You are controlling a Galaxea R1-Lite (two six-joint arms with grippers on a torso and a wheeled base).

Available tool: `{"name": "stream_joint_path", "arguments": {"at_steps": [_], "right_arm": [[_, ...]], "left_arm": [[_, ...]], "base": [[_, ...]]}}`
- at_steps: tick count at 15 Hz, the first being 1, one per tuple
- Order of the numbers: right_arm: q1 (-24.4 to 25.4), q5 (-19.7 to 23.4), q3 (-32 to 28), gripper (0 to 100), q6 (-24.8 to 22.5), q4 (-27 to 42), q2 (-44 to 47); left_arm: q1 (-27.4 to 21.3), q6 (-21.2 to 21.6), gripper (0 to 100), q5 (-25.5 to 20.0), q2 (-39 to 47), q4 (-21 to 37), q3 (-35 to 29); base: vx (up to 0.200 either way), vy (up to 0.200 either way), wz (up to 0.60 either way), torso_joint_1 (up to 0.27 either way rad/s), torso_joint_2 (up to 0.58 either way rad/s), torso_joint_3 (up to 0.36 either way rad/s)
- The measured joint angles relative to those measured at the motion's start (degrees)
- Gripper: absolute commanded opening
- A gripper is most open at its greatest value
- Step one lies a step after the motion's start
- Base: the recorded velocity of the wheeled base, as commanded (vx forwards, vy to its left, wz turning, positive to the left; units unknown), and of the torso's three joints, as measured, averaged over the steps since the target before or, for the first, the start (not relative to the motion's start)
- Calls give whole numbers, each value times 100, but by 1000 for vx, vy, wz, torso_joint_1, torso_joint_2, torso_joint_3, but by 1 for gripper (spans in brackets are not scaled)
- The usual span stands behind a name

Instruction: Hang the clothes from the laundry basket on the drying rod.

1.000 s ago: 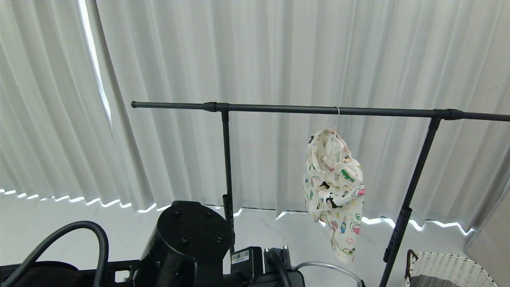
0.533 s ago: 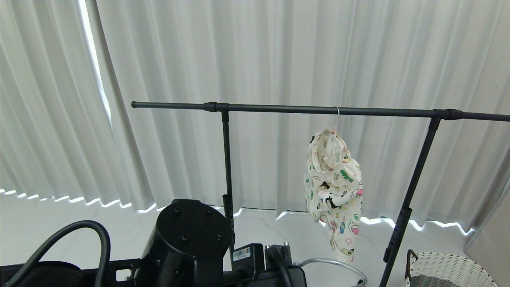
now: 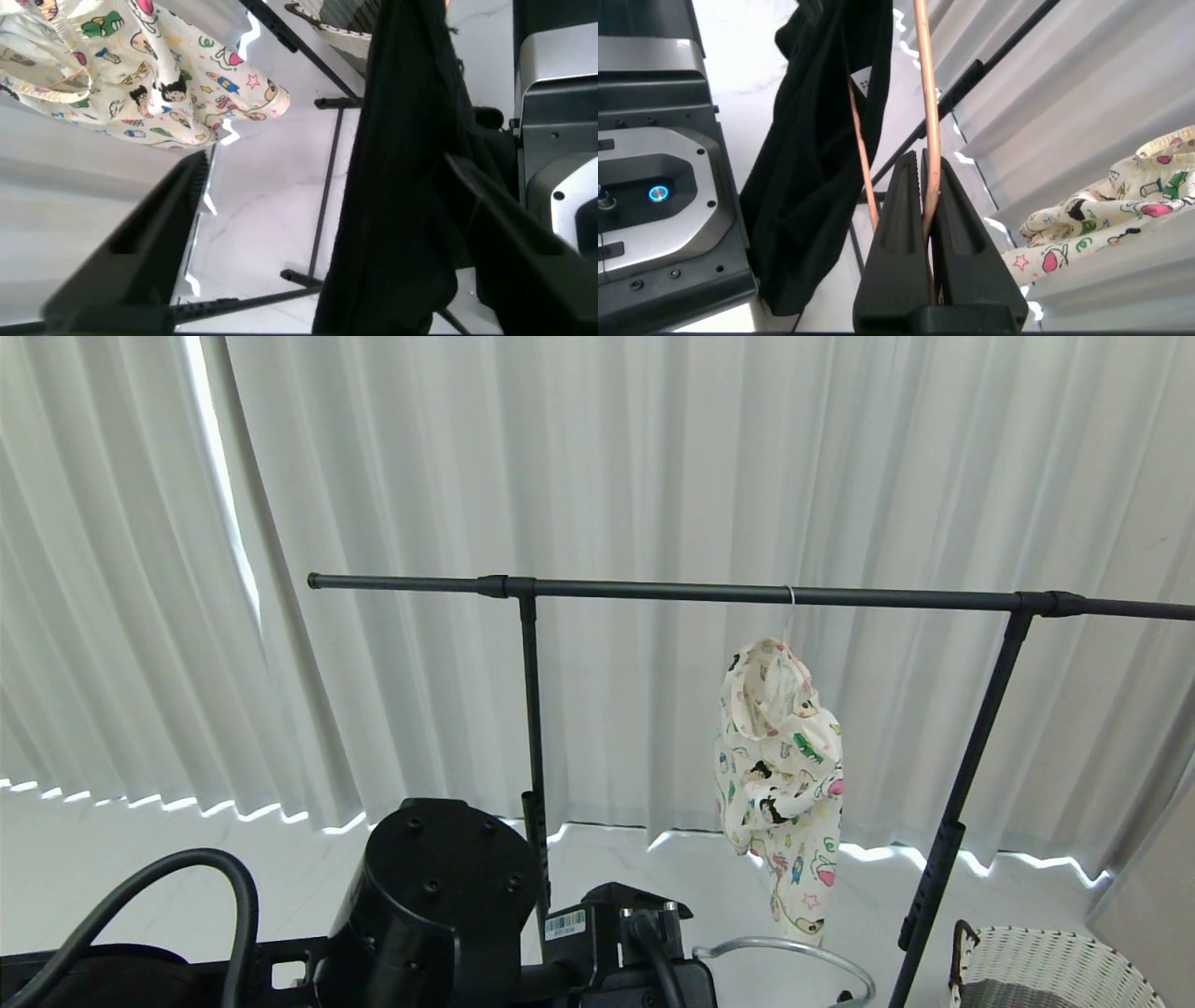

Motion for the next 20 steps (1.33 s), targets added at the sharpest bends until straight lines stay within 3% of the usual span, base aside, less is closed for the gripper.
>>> {"name": "stream_joint_path", "arguments": {"at_steps": [5, 6, 17, 18, 20], "right_arm": [[0, 0, -108, 0, -22, 0, -11], [0, -1, -116, 0, -20, 0, -13], [-172, -6, -130, 0, -4, -10, -15], [-177, -11, -130, 100, -6, -10, -13], [-185, -156, -127, 100, -12, 6, 0]], "left_arm": [[59, -39, 100, -40, 11, -9, 9], [85, -39, 0, -40, 9, -22, 11], [236, -30, 0, -46, -5, -564, 408], [247, -33, 0, -46, -5, -564, 418], [276, -30, 0, -22, -7, -532, 441]], "base": [[0, 0, 0, 0, 0, 0], [0, 0, 0, 0, 0, 0], [0, 0, 0, 0, 0, 0], [0, 0, 0, 0, 0, 0], [0, 0, 0, 0, 0, 0]]}}
